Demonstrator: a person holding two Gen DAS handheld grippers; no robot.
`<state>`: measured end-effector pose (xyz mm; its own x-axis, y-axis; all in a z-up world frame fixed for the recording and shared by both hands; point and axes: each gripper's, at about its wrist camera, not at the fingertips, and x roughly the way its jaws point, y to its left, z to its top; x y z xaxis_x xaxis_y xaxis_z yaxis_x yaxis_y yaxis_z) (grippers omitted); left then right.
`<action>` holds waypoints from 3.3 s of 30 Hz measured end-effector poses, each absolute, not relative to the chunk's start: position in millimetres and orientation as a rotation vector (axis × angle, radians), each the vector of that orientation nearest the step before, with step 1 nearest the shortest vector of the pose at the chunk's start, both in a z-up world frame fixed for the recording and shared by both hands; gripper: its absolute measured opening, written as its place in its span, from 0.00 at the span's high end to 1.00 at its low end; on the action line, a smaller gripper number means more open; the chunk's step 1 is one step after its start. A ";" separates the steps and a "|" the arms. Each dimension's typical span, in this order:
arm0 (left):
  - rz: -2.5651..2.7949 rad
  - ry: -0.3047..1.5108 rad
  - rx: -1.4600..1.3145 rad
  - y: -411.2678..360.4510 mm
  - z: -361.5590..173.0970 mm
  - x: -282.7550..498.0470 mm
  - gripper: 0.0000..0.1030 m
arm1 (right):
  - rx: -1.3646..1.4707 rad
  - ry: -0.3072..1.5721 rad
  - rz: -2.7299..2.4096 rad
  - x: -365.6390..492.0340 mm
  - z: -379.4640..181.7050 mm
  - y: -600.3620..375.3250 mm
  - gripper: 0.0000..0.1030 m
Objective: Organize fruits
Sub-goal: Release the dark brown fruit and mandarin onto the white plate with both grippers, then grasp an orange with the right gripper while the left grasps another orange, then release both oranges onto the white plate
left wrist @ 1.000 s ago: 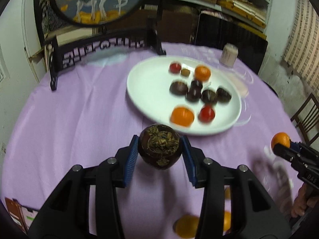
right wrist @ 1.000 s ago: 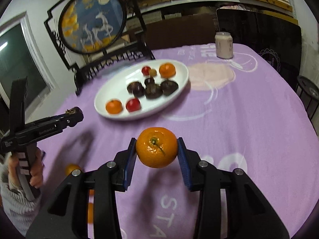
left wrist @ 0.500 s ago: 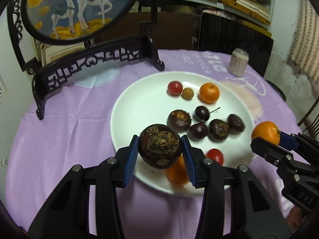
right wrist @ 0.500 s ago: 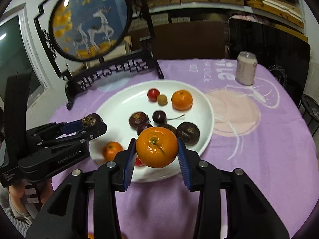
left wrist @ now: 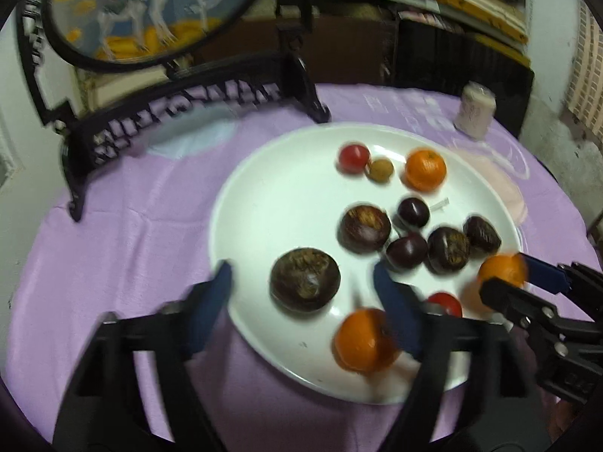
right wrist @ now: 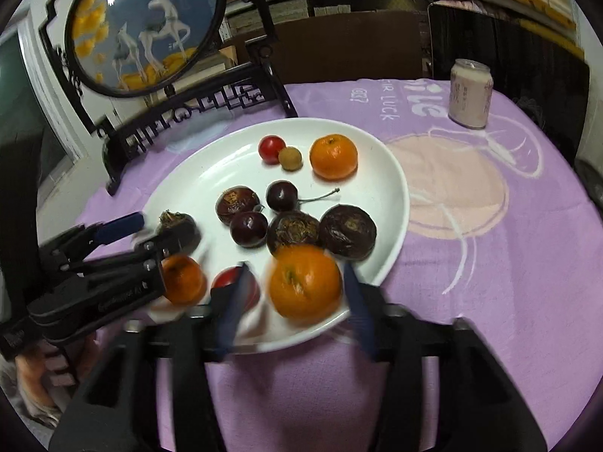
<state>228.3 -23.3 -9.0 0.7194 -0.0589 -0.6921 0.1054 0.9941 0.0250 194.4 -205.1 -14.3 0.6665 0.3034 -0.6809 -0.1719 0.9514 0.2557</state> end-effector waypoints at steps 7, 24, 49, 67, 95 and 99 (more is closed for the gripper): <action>-0.078 0.717 0.095 -25.5 2.6 212.2 0.20 | 0.211 0.746 0.255 179.1 0.7 -217.6 0.40; -0.052 0.648 0.127 -1.3 15.1 122.9 0.05 | 0.126 0.708 0.311 94.0 3.4 -202.6 0.40; 0.002 0.676 0.154 21.4 1.2 58.1 0.02 | -0.118 0.790 0.486 0.8 -33.4 -146.8 0.16; -0.233 0.757 0.213 -0.3 -17.1 31.5 0.02 | -0.061 0.861 0.532 8.8 -39.8 -158.7 0.65; -0.274 0.762 0.050 3.5 26.9 117.3 0.65 | 0.207 0.798 0.403 90.0 7.3 -211.9 0.65; -0.238 0.764 0.030 -6.1 28.7 163.6 0.65 | 0.218 0.797 0.344 140.2 10.8 -206.6 0.65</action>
